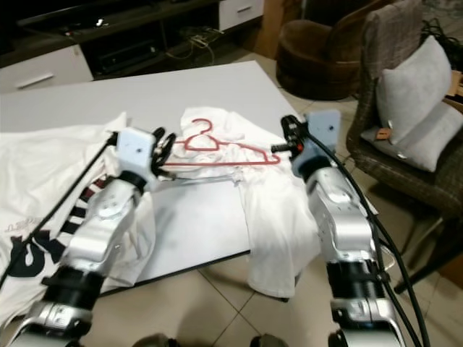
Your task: Hang hanger
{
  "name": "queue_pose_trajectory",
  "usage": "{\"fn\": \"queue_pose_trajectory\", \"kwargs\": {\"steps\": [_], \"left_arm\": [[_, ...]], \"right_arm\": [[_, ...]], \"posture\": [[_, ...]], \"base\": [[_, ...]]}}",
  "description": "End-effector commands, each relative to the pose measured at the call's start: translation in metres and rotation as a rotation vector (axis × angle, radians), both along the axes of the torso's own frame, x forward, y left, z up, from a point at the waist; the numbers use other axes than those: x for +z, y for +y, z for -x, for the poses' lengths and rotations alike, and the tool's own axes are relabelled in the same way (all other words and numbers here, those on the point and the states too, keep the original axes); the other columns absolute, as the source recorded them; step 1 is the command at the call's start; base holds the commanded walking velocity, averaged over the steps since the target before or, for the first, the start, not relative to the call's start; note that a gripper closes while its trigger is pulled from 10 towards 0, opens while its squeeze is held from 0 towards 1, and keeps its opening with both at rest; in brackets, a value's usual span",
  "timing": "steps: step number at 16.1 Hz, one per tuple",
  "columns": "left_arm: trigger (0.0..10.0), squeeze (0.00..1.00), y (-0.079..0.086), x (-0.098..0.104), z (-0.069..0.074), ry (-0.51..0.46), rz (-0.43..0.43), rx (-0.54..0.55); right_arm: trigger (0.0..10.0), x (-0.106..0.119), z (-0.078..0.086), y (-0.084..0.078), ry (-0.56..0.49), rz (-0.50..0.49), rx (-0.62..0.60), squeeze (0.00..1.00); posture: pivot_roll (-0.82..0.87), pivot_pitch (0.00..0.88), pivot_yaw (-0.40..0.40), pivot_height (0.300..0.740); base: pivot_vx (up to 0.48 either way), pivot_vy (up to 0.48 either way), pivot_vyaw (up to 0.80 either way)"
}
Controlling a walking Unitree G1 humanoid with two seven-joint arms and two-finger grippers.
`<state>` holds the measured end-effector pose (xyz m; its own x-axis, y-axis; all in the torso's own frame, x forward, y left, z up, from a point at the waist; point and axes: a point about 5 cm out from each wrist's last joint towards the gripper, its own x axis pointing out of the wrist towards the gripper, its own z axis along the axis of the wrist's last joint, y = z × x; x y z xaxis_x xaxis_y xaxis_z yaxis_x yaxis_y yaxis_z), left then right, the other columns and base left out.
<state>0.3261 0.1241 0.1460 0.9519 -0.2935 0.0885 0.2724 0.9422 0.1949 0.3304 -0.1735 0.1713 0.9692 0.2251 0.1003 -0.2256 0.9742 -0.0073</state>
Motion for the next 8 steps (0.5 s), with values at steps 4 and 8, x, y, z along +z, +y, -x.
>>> {"fn": "queue_pose_trajectory", "kwargs": {"steps": [4,8], "left_arm": [[10.0,0.0,-0.001,0.01,0.004,-0.024,0.027,0.021],[10.0,0.0,-0.009,0.011,0.006,-0.017,0.042,0.019]], "right_arm": [[10.0,0.005,0.002,0.005,-0.041,0.002,-0.003,0.0],[10.0,0.006,-0.003,0.007,-0.029,-0.008,-0.008,0.0]], "posture": [[-0.05,0.0,0.059,0.736],[-0.04,0.0,0.052,0.736]], "base": [[0.0,0.0,0.8],[0.0,0.0,0.8]]}}
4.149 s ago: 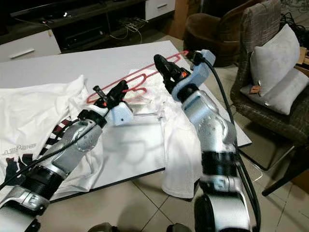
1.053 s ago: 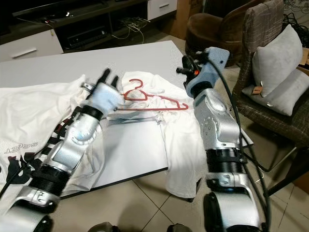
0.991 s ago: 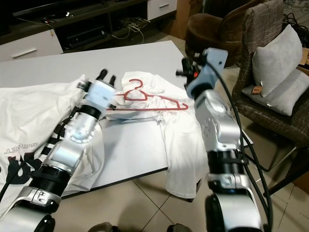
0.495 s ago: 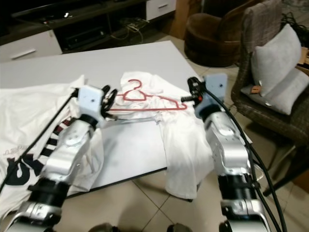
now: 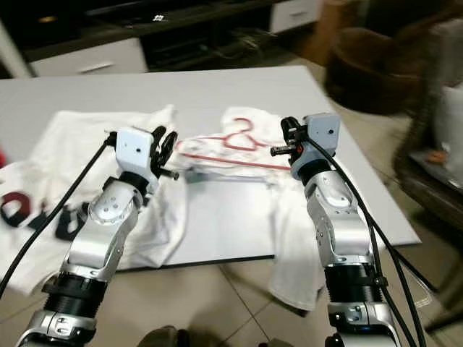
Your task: Hang hanger
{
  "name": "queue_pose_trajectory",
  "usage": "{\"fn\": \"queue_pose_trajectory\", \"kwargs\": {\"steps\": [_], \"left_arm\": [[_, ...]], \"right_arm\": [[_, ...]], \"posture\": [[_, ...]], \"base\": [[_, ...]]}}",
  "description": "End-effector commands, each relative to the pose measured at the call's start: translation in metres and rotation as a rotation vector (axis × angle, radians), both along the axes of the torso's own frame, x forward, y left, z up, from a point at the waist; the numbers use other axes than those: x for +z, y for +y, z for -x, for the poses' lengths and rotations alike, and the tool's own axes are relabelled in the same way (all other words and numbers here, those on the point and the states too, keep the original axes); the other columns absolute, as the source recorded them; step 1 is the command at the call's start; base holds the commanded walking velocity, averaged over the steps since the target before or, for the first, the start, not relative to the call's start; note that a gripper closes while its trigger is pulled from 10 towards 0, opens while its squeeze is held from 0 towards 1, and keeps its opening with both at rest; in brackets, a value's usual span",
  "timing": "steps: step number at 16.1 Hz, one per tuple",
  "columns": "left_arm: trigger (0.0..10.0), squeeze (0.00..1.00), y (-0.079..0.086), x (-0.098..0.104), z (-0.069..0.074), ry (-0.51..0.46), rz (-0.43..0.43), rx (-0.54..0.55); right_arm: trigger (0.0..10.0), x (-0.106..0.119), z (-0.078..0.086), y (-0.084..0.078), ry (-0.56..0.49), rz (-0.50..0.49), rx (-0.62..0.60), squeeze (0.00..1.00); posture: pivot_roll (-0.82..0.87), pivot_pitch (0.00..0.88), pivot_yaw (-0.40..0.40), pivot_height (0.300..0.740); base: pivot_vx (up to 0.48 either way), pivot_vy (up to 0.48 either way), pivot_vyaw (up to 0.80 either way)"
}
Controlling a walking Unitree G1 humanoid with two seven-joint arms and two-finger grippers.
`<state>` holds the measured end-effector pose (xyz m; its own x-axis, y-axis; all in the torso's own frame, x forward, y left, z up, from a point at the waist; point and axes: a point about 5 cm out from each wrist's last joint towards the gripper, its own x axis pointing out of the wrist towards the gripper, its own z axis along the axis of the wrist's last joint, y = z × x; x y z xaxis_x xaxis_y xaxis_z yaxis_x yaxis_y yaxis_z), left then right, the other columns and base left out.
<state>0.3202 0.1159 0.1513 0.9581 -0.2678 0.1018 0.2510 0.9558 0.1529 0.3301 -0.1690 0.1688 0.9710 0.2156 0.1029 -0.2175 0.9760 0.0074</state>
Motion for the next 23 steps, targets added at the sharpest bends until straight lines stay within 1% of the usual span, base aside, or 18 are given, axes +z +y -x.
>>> {"fn": "queue_pose_trajectory", "kwargs": {"steps": [1,14,15,17,20,22,23], "left_arm": [[10.0,0.0,-0.002,0.005,0.001,-0.015,-0.001,-0.004],[10.0,0.0,-0.006,0.005,0.004,0.011,0.009,-0.016],[10.0,0.0,-0.007,0.005,0.004,0.011,0.008,-0.017],[10.0,0.0,-0.007,0.005,0.004,0.013,0.007,-0.019],[10.0,0.0,-0.008,0.005,0.004,0.017,0.003,-0.027],[10.0,0.0,-0.009,0.004,0.005,0.018,-0.002,-0.033],[10.0,0.0,-0.009,0.004,0.005,0.018,-0.002,-0.033]], "right_arm": [[10.0,0.009,-0.005,0.002,-0.029,0.005,-0.002,0.0],[10.0,-0.001,-0.011,-0.005,0.054,0.004,-0.071,0.0],[10.0,-0.004,-0.012,-0.004,0.078,-0.005,-0.068,0.0],[10.0,-0.006,-0.013,-0.004,0.091,-0.031,-0.07,0.0],[10.0,-0.005,-0.014,-0.005,0.087,-0.03,-0.083,0.0],[10.0,-0.004,-0.015,-0.009,0.07,-0.021,-0.13,0.0],[10.0,-0.004,-0.015,-0.009,0.07,-0.021,-0.13,0.0]], "posture": [[-0.04,0.0,0.052,0.736],[-0.04,0.0,0.048,0.736],[-0.04,0.0,0.048,0.736],[-0.04,0.0,0.051,0.736],[-0.04,0.0,0.051,0.736],[-0.04,0.0,0.051,0.736],[-0.04,0.0,0.051,0.736]], "base": [[0.0,0.0,0.79],[0.0,0.0,0.79],[0.0,0.0,0.56],[0.0,0.0,0.0],[0.0,0.0,0.0],[0.0,0.0,0.0],[0.0,0.0,0.0]]}}
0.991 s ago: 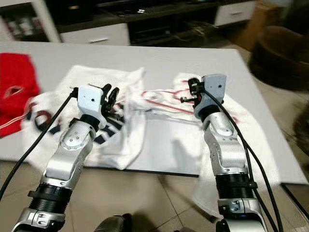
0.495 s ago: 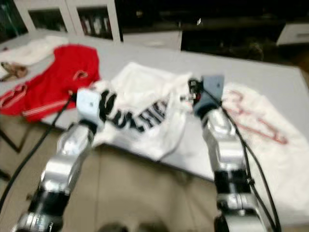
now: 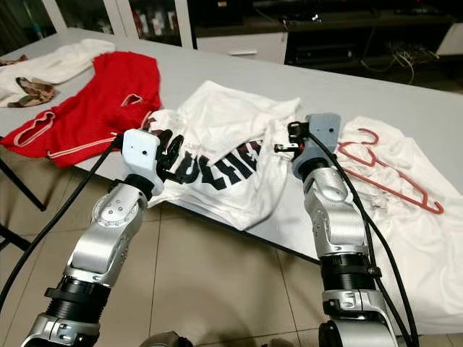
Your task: Hang hanger
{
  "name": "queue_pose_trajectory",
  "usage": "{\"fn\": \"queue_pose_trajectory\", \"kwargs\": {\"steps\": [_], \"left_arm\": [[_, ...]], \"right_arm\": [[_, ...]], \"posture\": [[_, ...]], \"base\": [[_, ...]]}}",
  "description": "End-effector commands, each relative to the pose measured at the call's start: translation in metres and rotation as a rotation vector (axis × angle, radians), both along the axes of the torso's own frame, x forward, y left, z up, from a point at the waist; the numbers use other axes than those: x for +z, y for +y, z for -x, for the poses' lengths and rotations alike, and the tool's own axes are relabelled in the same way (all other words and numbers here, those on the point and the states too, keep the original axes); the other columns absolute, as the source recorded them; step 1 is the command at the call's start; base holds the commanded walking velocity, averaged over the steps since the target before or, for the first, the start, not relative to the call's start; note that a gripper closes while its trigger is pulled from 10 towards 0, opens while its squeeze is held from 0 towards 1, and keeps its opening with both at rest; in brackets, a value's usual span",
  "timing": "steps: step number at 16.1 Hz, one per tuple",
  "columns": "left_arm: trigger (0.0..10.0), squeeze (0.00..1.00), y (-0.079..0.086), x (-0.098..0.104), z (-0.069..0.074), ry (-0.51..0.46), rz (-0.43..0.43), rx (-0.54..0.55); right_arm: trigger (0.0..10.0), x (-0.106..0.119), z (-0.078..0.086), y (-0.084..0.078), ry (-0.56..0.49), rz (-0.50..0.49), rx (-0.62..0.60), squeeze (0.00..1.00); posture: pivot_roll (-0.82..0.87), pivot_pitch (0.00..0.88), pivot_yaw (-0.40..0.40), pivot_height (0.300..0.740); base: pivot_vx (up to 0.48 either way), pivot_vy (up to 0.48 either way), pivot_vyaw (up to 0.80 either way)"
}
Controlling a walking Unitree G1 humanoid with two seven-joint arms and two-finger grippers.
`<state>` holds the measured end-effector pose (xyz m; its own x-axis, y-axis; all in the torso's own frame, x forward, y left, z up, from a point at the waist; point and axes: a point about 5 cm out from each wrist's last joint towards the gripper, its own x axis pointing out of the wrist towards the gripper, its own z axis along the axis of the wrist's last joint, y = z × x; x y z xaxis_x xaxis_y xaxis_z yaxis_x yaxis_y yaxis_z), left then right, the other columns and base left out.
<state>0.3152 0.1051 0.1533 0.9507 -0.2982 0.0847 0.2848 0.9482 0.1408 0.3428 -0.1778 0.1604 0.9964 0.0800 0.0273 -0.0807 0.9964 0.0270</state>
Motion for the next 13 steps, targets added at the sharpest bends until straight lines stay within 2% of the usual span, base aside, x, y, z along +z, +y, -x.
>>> {"fn": "queue_pose_trajectory", "kwargs": {"steps": [1,2,4,5,7,10,11,13], "left_arm": [[10.0,0.0,0.0,-0.001,0.001,0.003,-0.018,-0.013],[10.0,0.0,0.0,-0.002,0.002,0.005,-0.024,-0.018],[10.0,0.0,0.0,-0.004,0.004,0.008,-0.03,-0.024],[10.0,0.0,-0.001,-0.005,0.006,0.015,-0.032,-0.031],[10.0,0.0,-0.001,-0.006,0.007,0.017,-0.033,-0.034],[10.0,0.0,-0.001,-0.012,0.015,0.037,-0.032,-0.049],[10.0,0.0,-0.003,-0.014,0.018,0.037,-0.048,-0.071],[10.0,0.0,-0.01,-0.015,0.023,0.026,-0.099,-0.121]], "right_arm": [[10.0,0.007,-0.001,-0.009,-0.045,0.056,-0.049,0.0],[10.0,0.008,0.0,-0.012,-0.057,0.117,-0.04,0.0],[10.0,0.01,0.0,-0.017,-0.07,0.17,-0.03,0.0],[10.0,0.014,0.0,-0.023,-0.083,0.228,-0.032,0.0],[10.0,0.016,-0.001,-0.028,-0.082,0.237,-0.042,0.0],[10.0,0.011,0.005,-0.021,-0.081,0.188,0.052,0.0],[10.0,0.008,0.009,-0.016,-0.087,0.205,0.119,0.0],[10.0,-0.002,0.013,-0.016,-0.055,0.284,0.205,0.0]], "posture": [[-0.04,0.0,0.053,0.736],[-0.04,0.0,0.053,0.736],[-0.04,0.0,0.049,0.736],[-0.04,0.0,0.044,0.736],[-0.04,0.0,0.039,0.736],[-0.04,0.019,0.016,0.736],[-0.03,0.031,0.01,0.736],[-0.04,0.022,0.02,0.736]], "base": [[0.0,0.0,0.0],[0.0,0.0,0.0],[0.0,0.0,0.0],[0.0,0.0,0.0],[0.0,0.0,0.0],[0.0,0.0,0.0],[0.0,0.0,0.0],[0.0,0.0,0.0]]}}
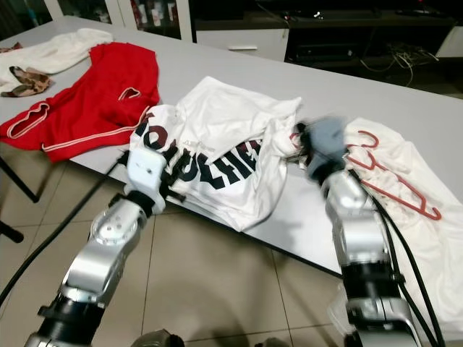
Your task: Hang hanger
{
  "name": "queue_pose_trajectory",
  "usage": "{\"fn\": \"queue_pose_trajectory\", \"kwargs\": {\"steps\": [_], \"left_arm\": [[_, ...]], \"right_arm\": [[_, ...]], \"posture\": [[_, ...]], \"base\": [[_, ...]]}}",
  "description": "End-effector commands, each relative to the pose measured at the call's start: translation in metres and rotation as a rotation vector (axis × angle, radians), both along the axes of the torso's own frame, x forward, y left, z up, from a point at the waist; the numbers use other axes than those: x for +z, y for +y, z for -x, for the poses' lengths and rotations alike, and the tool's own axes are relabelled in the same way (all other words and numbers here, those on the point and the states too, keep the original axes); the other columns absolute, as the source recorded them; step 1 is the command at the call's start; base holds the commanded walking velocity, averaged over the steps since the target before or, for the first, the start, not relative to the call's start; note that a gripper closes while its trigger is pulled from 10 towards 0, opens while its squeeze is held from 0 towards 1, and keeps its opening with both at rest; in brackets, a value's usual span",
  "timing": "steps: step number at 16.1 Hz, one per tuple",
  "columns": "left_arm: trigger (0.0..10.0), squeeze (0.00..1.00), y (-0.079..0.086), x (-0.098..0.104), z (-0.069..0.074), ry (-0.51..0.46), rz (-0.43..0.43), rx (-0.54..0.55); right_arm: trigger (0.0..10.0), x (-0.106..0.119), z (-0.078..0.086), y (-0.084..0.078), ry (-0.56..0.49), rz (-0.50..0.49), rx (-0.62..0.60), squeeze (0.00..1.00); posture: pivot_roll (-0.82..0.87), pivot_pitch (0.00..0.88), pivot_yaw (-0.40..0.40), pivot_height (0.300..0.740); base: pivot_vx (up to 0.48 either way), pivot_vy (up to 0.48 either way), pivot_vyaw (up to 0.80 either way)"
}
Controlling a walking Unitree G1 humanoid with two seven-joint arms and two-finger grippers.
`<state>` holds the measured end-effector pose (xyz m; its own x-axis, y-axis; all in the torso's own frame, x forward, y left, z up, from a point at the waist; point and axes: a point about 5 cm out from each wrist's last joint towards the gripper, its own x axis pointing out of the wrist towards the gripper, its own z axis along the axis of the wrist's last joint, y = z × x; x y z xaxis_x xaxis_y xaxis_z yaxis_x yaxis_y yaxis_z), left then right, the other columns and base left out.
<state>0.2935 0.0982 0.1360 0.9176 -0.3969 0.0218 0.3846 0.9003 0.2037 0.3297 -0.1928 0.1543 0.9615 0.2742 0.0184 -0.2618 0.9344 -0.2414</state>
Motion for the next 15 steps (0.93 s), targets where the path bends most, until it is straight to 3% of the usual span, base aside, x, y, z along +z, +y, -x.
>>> {"fn": "queue_pose_trajectory", "kwargs": {"steps": [1,2,4,5,9,15], "left_arm": [[10.0,0.0,-0.009,0.0,0.002,-0.011,-0.031,-0.041],[10.0,0.0,-0.013,-0.002,0.003,0.003,-0.045,-0.067],[10.0,0.0,-0.017,0.005,0.002,-0.013,-0.034,-0.114],[10.0,0.0,-0.014,0.003,0.001,-0.008,-0.053,-0.109],[10.0,0.0,-0.01,0.0,-0.001,0.015,-0.033,-0.075],[10.0,0.0,-0.01,-0.001,0.0,0.016,-0.032,-0.071]], "right_arm": [[10.0,-0.001,0.0,-0.005,-0.003,0.041,0.034,0.0],[10.0,-0.006,-0.003,-0.01,0.027,0.077,0.021,0.0],[10.0,-0.003,-0.008,-0.016,0.035,-0.011,-0.031,0.0],[10.0,-0.004,-0.009,-0.015,0.033,0.008,-0.029,0.0],[10.0,-0.013,-0.011,-0.023,0.072,-0.013,-0.089,0.0],[10.0,-0.016,-0.012,-0.024,0.09,0.009,-0.088,0.0]], "posture": [[-0.04,0.011,0.039,0.736],[-0.04,0.0,0.047,0.736],[-0.04,0.0,0.054,0.736],[-0.04,0.0,0.061,0.736],[-0.03,0.0,0.039,0.736],[-0.03,0.0,0.038,0.736]], "base": [[0.0,0.0,0.0],[0.0,0.0,0.0],[0.0,0.0,0.0],[0.0,0.0,0.0],[0.0,-0.42,0.0],[0.0,-0.42,0.0]]}}
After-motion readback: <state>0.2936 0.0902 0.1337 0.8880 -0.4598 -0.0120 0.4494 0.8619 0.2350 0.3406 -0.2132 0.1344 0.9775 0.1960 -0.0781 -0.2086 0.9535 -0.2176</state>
